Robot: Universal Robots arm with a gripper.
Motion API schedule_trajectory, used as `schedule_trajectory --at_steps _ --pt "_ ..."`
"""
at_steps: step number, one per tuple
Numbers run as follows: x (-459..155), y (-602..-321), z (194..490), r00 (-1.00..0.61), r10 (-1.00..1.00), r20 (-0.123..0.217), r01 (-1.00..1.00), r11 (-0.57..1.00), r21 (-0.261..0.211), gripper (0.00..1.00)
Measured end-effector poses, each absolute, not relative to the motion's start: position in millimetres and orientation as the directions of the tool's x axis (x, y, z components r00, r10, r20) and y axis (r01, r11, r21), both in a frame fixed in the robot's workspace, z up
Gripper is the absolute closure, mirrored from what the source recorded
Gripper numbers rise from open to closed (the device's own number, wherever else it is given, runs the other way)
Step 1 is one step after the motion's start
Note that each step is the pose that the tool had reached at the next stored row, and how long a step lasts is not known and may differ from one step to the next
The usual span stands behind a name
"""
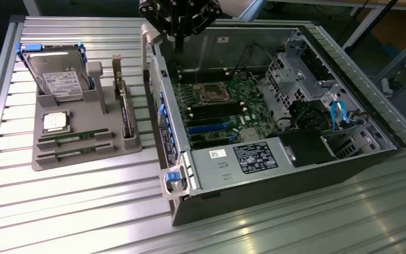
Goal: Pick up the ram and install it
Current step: 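Reach for the ram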
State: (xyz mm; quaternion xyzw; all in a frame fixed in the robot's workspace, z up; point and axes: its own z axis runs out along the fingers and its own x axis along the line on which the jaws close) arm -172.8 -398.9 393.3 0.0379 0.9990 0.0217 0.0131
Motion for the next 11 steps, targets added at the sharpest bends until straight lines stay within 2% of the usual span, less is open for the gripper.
schedule_trajectory --at_steps 11 --pt "-210 -399 393 -0.997 0.076 -0.024 0.075 0.996 0.044 0.9"
